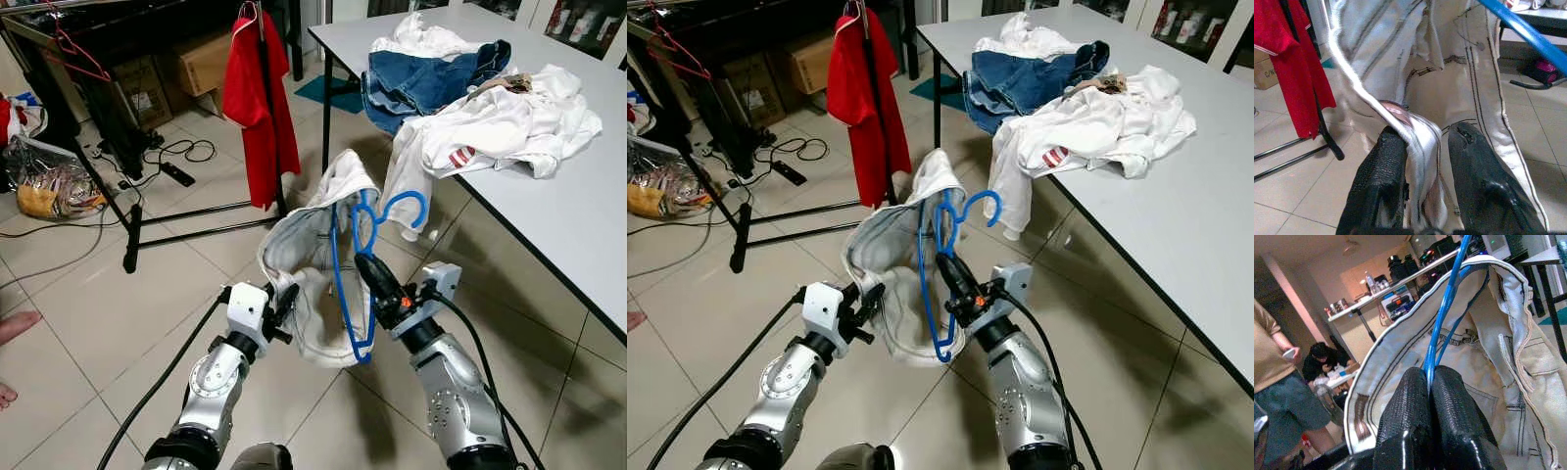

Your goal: Hang hanger

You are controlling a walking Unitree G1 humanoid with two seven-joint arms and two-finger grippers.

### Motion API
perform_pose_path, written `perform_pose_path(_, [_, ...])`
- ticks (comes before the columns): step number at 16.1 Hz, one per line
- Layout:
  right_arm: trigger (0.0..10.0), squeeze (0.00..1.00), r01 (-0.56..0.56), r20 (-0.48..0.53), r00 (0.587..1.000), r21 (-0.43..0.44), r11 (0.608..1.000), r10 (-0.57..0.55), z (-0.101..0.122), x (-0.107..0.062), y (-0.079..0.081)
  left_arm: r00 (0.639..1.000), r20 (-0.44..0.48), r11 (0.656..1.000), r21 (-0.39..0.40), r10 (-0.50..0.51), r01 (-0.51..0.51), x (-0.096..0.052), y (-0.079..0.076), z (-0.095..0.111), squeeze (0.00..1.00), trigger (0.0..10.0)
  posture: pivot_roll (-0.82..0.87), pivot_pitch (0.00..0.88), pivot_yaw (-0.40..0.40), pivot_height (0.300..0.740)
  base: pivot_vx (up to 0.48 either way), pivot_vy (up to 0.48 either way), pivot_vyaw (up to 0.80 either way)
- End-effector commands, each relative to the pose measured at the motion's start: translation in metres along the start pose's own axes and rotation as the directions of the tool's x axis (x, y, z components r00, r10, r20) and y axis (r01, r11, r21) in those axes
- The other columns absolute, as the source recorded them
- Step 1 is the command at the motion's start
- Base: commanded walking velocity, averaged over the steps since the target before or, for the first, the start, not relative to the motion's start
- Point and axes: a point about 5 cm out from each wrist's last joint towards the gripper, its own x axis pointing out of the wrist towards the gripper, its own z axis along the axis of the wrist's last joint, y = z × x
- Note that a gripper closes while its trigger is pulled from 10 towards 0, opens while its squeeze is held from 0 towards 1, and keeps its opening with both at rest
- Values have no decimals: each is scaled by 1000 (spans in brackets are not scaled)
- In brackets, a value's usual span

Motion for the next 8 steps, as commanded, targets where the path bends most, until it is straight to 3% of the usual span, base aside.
perform_pose_path(1, [10000, 0, -43, 106, 993, 3, 999, 43, 19, 16, 10, 1000, 13, 1000, 22, 6, -6, 0, 2, 3, 0, 10000, 56, 0, 87, 740, 0, 0, 0])
perform_pose_path(3, [10000, 0, -30, 108, 994, 6, 1000, 29, 18, 16, 8, 999, 50, 1000, 10, 2, -3, -2, 1, 6, 0, 10000, 58, 0, 91, 740, 0, 0, 0])
perform_pose_path(4, [10000, 0, -27, 107, 994, 3, 1000, 27, 18, 16, 8, 999, 53, 1000, 6, 3, -3, -2, 1, 6, 992, 10000, 58, 0, 91, 740, 0, 0, 0])
perform_pose_path(5, [10000, 0, -21, 99, 995, -17, 1000, 23, 17, 15, 7, 999, 49, 1000, 7, 4, -5, -3, 1, 5, 1000, 10000, 59, 0, 92, 740, 0, 0, 0])
perform_pose_path(7, [10000, 0, 9, 86, 996, -41, 999, -5, 14, 13, 3, 999, 34, 999, 15, 36, -36, -5, 3, 3, 957, 10000, 59, 0, 92, 740, 0, 0, 0])
perform_pose_path(8, [10000, 0, 4, 86, 996, -38, 999, -1, 14, 13, 3, 999, 31, 999, 18, 38, -39, -5, 3, 3, 0, 10000, 59, 0, 92, 740, 0, 0, 0])
